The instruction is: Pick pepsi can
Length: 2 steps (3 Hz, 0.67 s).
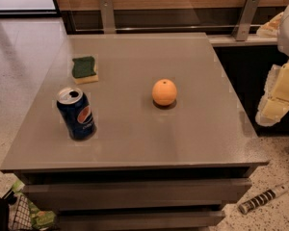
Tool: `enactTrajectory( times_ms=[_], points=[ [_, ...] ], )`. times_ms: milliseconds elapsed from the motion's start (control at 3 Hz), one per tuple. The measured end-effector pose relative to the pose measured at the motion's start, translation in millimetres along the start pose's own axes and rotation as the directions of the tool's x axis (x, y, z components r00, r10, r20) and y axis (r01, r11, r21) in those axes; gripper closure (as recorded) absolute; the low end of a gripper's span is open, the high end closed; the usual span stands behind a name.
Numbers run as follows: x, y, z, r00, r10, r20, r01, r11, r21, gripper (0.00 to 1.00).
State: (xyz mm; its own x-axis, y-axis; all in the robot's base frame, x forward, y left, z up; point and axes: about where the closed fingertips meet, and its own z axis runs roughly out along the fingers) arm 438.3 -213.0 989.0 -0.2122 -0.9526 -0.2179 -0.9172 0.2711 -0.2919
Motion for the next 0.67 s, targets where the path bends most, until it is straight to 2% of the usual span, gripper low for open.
enactTrajectory(
  times_ms=[333,667],
  points=[
    [0.0,0.0,-0.1,1.0,0.0,0.0,0.0,1.0,0.0,0.0],
    [-13.1,4.9,1.5,0.997,-0.002,0.072,0.003,1.0,-0.005,0.0]
  ],
)
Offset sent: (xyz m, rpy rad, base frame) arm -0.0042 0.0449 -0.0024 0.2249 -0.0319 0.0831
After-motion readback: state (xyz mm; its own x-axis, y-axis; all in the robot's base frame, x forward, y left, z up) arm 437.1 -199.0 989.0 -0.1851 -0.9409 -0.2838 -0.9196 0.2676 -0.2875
